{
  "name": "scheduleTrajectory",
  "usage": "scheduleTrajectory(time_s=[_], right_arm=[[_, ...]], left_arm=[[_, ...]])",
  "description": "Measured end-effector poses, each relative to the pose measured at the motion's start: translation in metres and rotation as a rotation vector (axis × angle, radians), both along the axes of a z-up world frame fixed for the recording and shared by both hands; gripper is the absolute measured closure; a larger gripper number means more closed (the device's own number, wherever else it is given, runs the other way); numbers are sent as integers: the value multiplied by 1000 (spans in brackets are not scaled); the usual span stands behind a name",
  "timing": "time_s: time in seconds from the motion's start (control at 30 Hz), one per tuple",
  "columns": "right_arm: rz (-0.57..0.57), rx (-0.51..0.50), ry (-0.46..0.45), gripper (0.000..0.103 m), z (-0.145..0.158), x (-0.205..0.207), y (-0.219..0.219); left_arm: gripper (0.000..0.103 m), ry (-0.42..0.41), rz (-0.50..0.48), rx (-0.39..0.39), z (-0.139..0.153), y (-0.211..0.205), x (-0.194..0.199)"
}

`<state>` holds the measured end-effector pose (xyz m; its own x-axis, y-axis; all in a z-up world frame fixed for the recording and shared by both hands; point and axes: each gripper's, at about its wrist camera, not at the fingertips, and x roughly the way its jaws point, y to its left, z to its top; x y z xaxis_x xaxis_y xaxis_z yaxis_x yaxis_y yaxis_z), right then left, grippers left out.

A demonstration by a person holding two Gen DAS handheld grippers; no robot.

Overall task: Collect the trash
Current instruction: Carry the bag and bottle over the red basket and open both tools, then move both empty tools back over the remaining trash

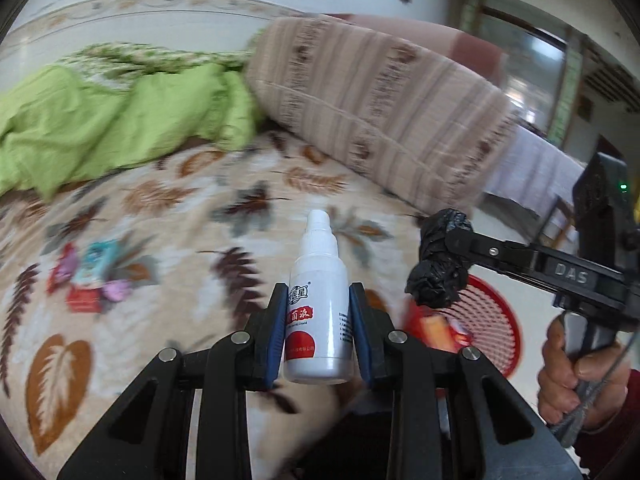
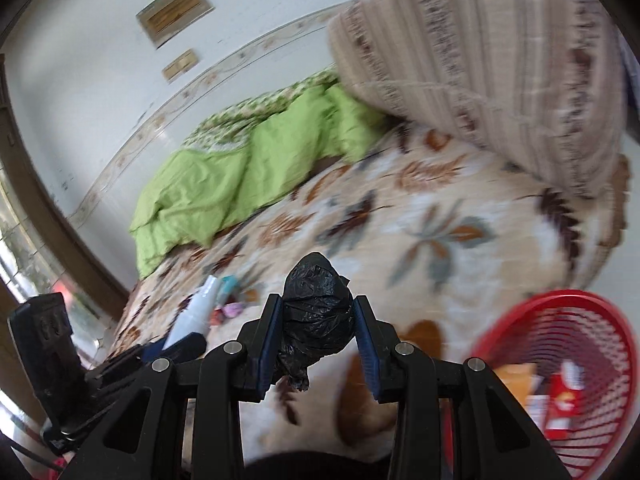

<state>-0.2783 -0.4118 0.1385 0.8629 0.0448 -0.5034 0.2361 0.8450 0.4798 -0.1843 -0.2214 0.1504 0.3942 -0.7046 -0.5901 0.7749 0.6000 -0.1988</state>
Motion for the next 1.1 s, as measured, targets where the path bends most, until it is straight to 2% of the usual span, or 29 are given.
scheduleTrajectory(time_s=[0.17, 0.3, 0.43, 0.47, 0.5, 0.53, 0.57, 0.63, 0.77, 0.93, 1.1], right_arm=[[-139, 64, 17, 65, -2, -57, -59], [-232, 20, 42, 65, -3, -86, -85], [-303, 2, 70, 63, -10, -107, -104], [-316, 9, 82, 63, -13, -109, -109], [-326, 10, 96, 62, -15, -110, -112], [-334, 6, 121, 58, -18, -110, -116], [-343, 2, 150, 54, -22, -109, -119], [-359, 11, 163, 54, -26, -110, -122], [-360, 23, 151, 54, -25, -111, -124], [-291, 29, 115, 54, -16, -90, -105], [-166, 26, 108, 54, -11, -52, -71]], left_arm=[[74, 52, -161, 21, 3, -57, -28], [74, 126, -279, 32, -1, -102, -51], [73, 139, -344, 78, -11, -136, -72], [63, 143, -351, 92, -14, -143, -75], [48, 151, -352, 101, -16, -149, -77], [44, 155, -344, 93, -16, -150, -78], [43, 156, -339, 85, -17, -149, -78], [43, 162, -333, 71, -15, -144, -75], [43, 163, -273, 46, -9, -126, -56], [41, 132, -159, 27, -5, -85, -27], [39, 112, -31, 22, -7, -38, 4]])
